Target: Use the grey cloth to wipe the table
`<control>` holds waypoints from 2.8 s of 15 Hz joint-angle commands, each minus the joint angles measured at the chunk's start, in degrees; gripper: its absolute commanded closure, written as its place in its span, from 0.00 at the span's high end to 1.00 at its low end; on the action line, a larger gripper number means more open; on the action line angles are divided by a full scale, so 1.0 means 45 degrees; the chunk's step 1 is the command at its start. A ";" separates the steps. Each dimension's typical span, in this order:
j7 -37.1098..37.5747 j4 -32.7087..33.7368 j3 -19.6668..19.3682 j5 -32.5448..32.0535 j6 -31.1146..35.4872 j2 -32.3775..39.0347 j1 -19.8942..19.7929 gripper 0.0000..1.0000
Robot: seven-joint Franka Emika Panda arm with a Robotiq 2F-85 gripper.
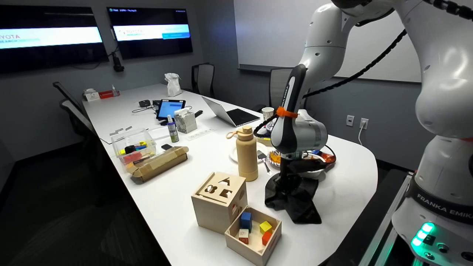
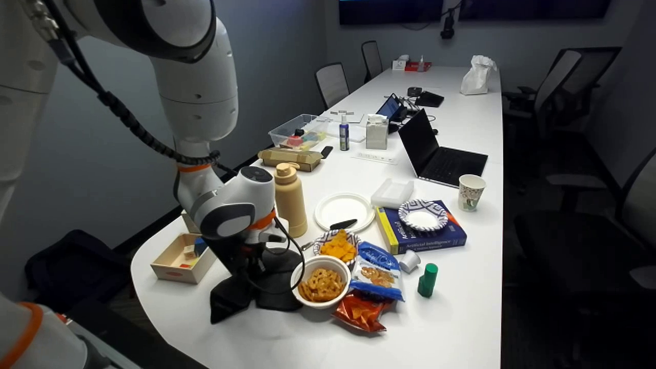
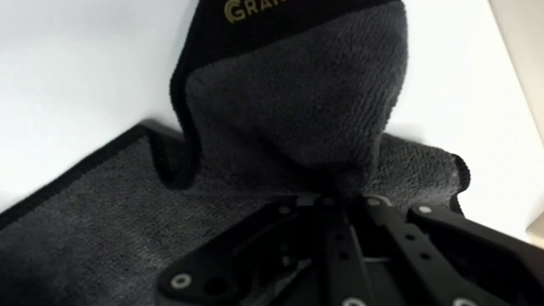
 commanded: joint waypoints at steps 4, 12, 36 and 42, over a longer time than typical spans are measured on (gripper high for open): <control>0.0181 0.0803 0.0732 -0.0691 0.1303 0.0421 -0.0542 0.01; -0.0664 0.1362 0.2788 -0.2196 0.0929 0.1576 -0.1973 0.01; -0.0058 0.0902 0.4394 -0.5166 0.0370 0.2756 -0.5224 0.01; -0.0020 -0.1396 0.4298 -0.3599 0.0284 0.1546 -0.5709 0.01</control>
